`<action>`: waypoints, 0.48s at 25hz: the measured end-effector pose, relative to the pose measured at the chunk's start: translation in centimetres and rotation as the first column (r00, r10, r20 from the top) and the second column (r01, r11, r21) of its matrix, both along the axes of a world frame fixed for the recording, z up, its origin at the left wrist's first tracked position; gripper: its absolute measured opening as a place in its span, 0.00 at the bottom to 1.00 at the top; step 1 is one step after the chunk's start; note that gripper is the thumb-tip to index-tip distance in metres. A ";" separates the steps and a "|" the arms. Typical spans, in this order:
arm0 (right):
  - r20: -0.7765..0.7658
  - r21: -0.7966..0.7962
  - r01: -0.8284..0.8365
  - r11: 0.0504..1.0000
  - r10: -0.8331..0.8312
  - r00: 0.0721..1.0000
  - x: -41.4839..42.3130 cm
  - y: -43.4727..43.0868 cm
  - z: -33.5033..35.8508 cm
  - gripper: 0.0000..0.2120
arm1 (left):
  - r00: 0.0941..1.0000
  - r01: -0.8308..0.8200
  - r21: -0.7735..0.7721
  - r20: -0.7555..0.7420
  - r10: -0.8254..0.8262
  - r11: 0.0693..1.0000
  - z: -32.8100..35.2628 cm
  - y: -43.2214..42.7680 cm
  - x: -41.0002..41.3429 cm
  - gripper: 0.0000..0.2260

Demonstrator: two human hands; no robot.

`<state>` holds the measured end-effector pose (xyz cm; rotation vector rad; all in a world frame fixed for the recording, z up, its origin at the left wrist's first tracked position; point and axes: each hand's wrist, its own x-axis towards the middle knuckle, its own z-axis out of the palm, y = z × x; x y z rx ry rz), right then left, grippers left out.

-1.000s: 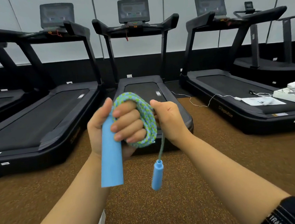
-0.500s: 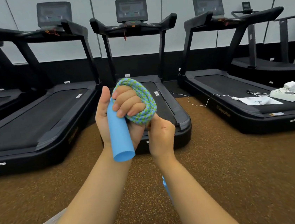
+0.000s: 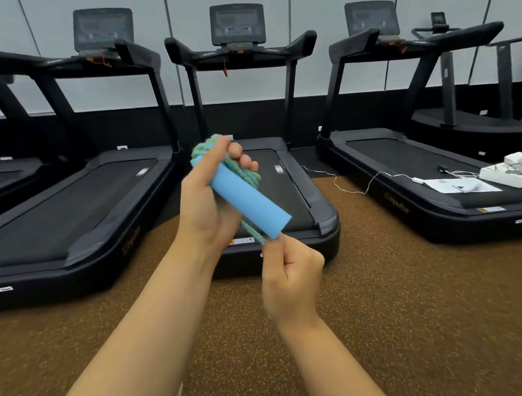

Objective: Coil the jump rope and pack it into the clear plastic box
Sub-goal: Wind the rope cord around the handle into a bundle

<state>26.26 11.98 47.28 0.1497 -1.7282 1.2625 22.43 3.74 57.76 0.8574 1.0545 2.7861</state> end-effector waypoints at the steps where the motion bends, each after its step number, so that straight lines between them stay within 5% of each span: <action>1: -0.007 0.029 -0.008 1.000 0.008 1.000 0.1 0.4 0.1 0.22 | 1.000 0.016 -0.063 -0.015 -0.017 0.998 0.0 -0.3 0.0 0.06; 9: -0.079 0.397 -0.110 0.911 0.153 0.985 1.1 4.5 3.2 0.21 | 0.963 0.219 -0.365 -0.065 -0.260 0.905 -0.4 -3.3 -0.3 0.38; 12: -0.127 0.520 -0.105 0.848 0.198 0.972 1.6 4.9 5.3 0.18 | 0.959 0.191 -0.537 -0.075 -0.272 0.822 -0.6 -3.8 0.4 0.35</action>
